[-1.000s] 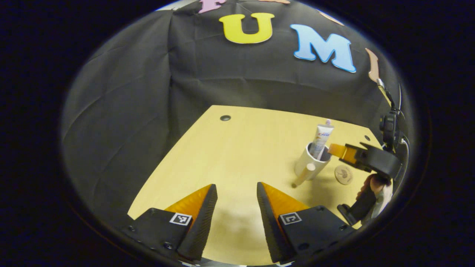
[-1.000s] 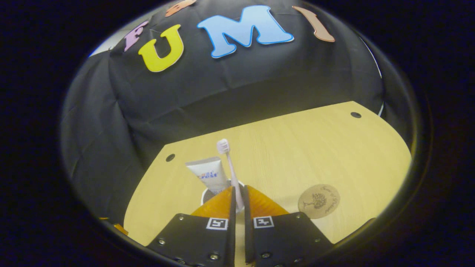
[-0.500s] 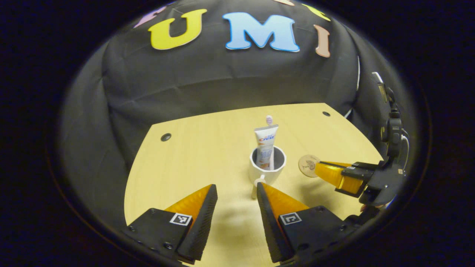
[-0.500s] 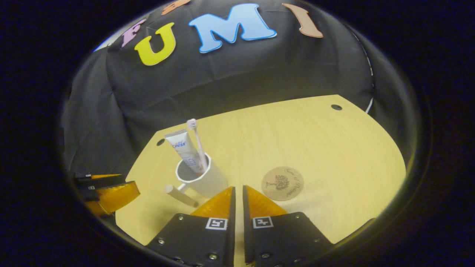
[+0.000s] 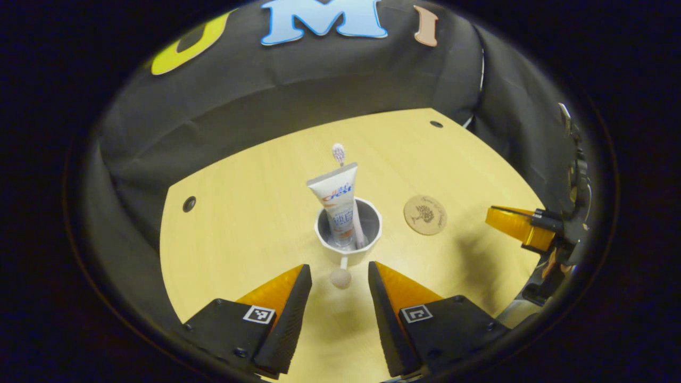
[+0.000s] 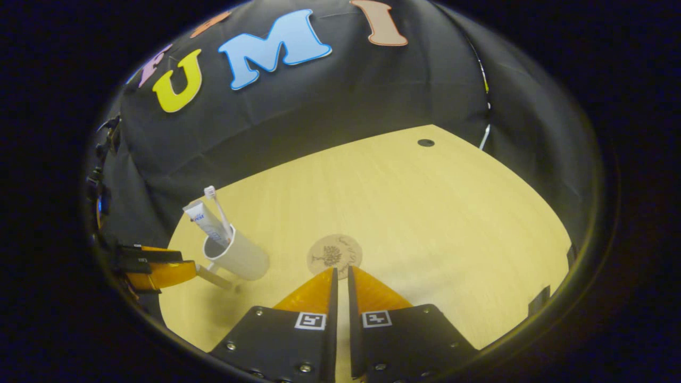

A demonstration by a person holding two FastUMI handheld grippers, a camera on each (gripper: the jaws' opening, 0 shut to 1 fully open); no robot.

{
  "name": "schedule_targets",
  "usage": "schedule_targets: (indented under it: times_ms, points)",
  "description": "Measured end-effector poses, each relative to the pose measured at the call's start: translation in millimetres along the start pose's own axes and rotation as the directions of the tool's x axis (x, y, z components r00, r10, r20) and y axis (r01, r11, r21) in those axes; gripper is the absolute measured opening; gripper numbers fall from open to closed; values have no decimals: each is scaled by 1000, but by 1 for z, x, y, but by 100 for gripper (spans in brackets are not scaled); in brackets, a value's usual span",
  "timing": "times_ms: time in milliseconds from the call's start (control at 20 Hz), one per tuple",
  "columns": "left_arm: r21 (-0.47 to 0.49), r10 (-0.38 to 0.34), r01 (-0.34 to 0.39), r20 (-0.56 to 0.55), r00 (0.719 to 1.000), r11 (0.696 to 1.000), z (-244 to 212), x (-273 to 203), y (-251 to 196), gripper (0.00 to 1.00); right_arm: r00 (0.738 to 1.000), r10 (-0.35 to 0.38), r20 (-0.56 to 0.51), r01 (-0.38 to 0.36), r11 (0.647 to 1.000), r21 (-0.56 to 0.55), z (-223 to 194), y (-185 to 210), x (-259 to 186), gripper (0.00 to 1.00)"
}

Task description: Put the toothbrush and toothpaste on the desktop into the cup, then pick up the cup and place it on the coaster on the desktop.

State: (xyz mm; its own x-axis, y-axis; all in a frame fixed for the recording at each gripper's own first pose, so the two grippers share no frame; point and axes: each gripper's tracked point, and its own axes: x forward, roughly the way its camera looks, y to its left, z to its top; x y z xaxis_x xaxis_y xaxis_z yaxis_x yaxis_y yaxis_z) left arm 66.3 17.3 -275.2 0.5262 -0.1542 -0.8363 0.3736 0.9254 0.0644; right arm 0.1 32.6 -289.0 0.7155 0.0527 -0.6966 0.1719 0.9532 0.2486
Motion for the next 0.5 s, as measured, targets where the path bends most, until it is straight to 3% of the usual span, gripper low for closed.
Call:
schedule_targets:
  times_ms: [100, 200, 300, 500]
  points:
    - [41, -15, 19, -88, 996, 999, -4, 9, 0, 71, 1000, -20, -7, 20, 1000, 17, -1, -13, -1, 10]
    - [72, -15, 29, -178, 984, 997, -13, 22, 2, 68, 999, -38, -18, 39, 999, 29, -3, -26, -2, 10]
    - [103, -5, 31, -241, 970, 994, -18, 34, 3, 75, 998, -56, -33, 58, 998, 39, -6, -40, -5, 10]
    - [144, 9, 39, -320, 947, 989, -21, 50, 7, 72, 993, -101, -53, 105, 991, 82, -8, -68, -6, 10]
